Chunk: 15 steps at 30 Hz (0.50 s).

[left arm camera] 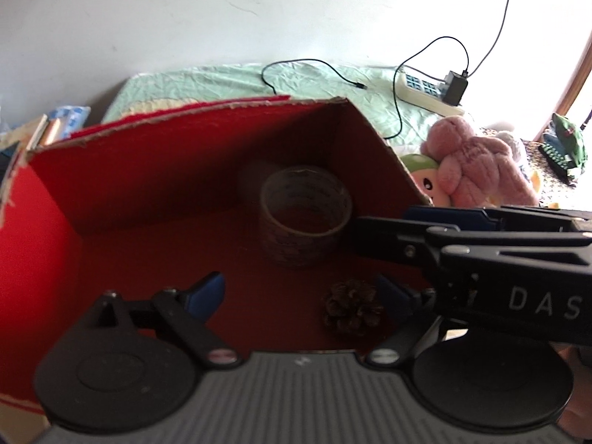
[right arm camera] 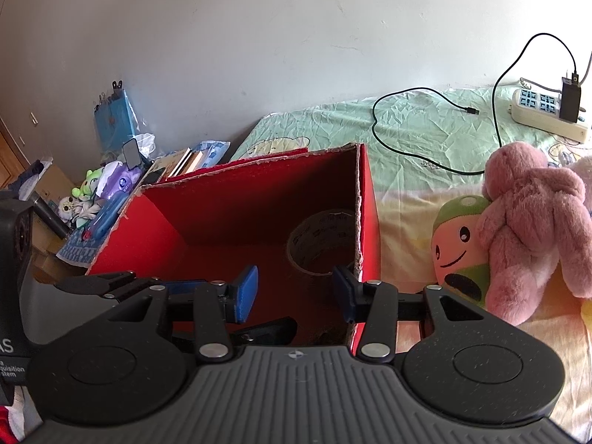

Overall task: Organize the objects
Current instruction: 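Withdraw the right gripper and move it down to the orange gourd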

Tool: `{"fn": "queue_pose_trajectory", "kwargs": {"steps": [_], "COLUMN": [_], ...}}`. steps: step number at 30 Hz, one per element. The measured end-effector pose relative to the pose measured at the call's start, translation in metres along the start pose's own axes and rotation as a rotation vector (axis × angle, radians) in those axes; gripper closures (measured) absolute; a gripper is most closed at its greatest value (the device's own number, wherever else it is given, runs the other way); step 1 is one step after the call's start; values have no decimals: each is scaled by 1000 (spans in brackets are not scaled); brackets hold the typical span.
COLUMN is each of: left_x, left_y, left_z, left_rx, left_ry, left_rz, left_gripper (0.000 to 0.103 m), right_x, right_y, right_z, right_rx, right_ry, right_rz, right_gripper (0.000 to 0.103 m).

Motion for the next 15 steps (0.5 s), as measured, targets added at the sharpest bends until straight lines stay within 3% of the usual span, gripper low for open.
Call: {"fn": "queue_pose_trajectory", "kwargs": {"steps": [8, 15], "left_x": [-17, -29], "left_y": [-3, -2], "left_z": [-1, -6], "left_rx": [21, 5], "left_ry": [-23, -35], "left_rz": [81, 133], "left_gripper": [14, 14], "right_x": [-8, -22], "right_y": [-4, -6], "right_z": [-4, -4], "right_rx": [39, 56], "right_ry": [1, -67], "right_rz": [14, 8], "right_gripper": [56, 55]}}
Point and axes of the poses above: each gripper's, at about its wrist camera, not at the fingertips, and x roughly the way its jaws point, y to its left, z to its top, the point moved 9 cm from there along x, roughly the way its jaws point, and after that the axes turned 15 degrees about -z, right-handed, at the moved point
